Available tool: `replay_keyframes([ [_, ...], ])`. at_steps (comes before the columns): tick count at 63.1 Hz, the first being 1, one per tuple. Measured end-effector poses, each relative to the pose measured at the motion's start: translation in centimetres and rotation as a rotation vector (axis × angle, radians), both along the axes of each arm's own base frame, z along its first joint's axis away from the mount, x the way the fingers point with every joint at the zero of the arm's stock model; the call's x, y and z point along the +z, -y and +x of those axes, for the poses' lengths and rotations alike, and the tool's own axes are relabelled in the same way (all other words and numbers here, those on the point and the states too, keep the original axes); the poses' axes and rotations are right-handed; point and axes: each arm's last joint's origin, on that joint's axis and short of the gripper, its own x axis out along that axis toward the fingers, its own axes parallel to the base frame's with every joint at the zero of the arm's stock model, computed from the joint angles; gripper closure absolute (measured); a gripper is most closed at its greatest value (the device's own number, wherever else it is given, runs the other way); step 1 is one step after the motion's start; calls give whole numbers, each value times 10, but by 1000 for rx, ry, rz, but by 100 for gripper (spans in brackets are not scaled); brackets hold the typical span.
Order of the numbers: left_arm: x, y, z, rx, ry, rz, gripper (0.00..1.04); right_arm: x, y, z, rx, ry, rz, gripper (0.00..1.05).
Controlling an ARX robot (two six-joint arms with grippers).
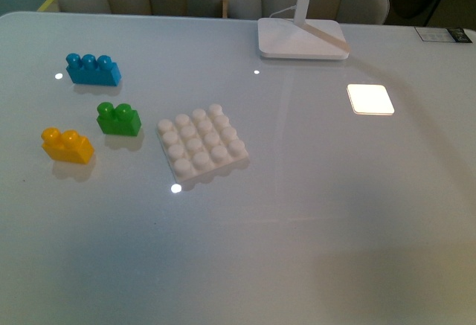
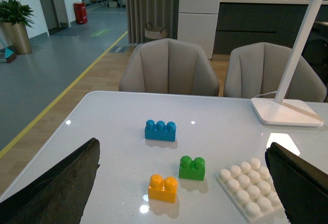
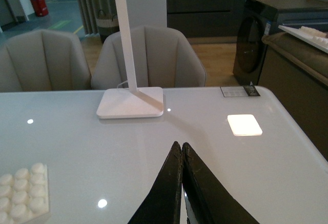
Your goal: Insert yellow block into base center
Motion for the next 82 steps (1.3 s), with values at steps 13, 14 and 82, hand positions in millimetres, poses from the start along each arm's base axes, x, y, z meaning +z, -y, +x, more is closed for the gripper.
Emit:
replay_keyframes([
  [13,0,0,0,0,0,0,7,0,0,-17,0,-1,-1,103],
  [14,0,0,0,0,0,0,7,0,0,-18,0,0,-1,103],
  [82,0,0,0,0,0,0,7,9,0,-60,0,31,-1,103],
])
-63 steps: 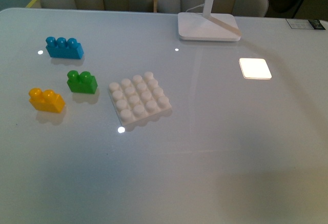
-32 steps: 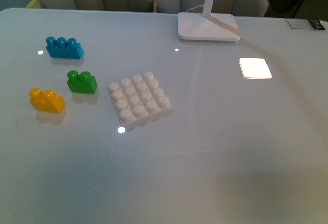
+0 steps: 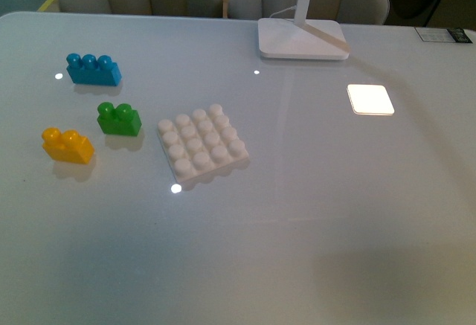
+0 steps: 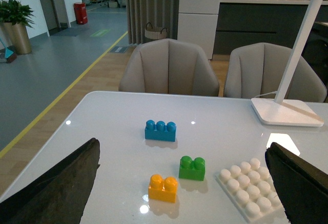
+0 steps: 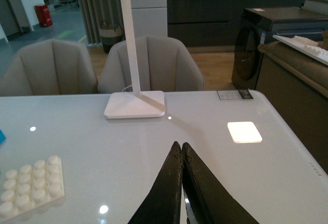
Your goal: Insert yellow block into base center
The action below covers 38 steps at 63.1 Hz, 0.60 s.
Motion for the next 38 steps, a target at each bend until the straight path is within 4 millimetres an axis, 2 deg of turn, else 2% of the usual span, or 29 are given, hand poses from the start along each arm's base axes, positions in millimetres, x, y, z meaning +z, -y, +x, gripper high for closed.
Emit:
replay_keyframes([
  [12,0,0,0,0,0,0,7,0,0,-3,0,0,0,103],
  [20,0,0,0,0,0,0,7,-3,0,-13,1,-9,0,103],
  [31,0,0,0,0,0,0,7,-3,0,-14,0,-5,0,103],
  [33,0,0,0,0,0,0,7,-3,0,-14,0,-5,-2,99],
  [38,0,0,0,0,0,0,7,-3,0,-14,0,-5,-2,80],
])
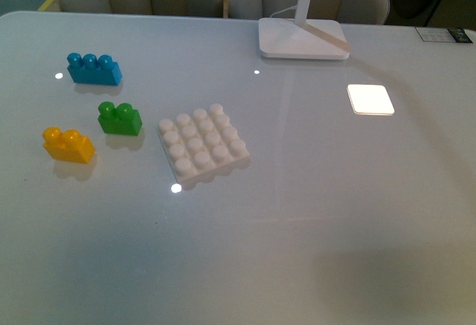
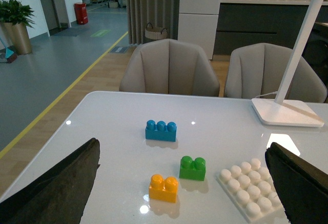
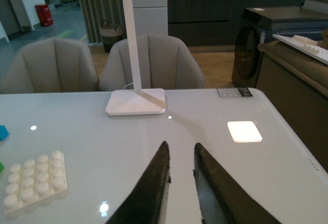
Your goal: Insert yellow block into base center
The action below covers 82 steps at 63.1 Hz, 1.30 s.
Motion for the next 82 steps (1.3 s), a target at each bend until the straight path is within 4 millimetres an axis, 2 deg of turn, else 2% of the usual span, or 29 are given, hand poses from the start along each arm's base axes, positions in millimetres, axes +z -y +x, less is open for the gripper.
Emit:
replay_keyframes([
  [17,0,0,0,0,0,0,7,0,0,0,0,0,0,27],
  [23,0,0,0,0,0,0,7,0,0,0,0,0,0,10],
  [25,0,0,0,0,0,0,7,0,0,0,0,0,0,7],
  [33,-1,0,0,4,-13,6,7,0,0,0,0,0,0,9],
  [38,-3,3,4,110,-228,138,7,0,0,0,0,0,0,9],
  [41,-5,6,9,107,-274,182,7,0,0,0,0,0,0,9],
  [60,-5,25,59,52,-294,250,7,0,0,0,0,0,0,9],
  [69,-16,32,87,42,-322,258,7,0,0,0,0,0,0,9],
  [82,-43,52,124,-18,-329,324,7,0,0,0,0,0,0,9],
])
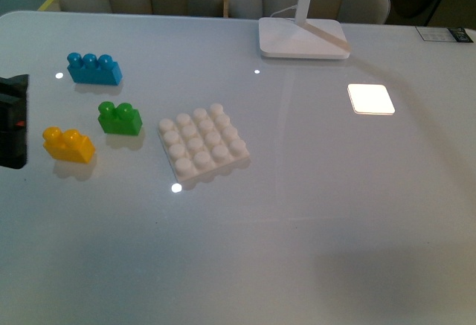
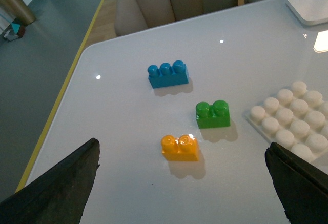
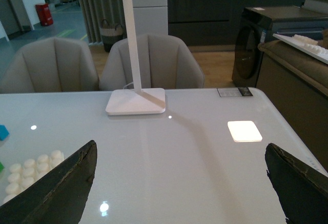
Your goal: Insert yellow block into base center
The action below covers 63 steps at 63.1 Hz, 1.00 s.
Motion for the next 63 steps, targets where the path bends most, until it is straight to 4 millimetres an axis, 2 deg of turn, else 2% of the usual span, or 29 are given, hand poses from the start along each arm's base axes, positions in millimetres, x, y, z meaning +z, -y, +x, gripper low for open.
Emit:
replay_keyframes([
  [8,-22,2,21,-17,-62,29,7,0,0,0,0,0,0,9],
  [13,-48,-8,40,3,-187,9,7,0,0,0,0,0,0,9],
  [18,-63,-20,57,49,-283,-68,7,0,0,0,0,0,0,9],
  [30,-76,-37,89,114,-370,-193,7,0,0,0,0,0,0,9],
  [38,-80,-41,100,120,-377,-223,7,0,0,0,0,0,0,9],
  [47,-88,-41,103,107,-388,-223,7,0,0,0,0,0,0,9],
  [63,-106,-29,107,63,-434,-217,7,0,0,0,0,0,0,9],
])
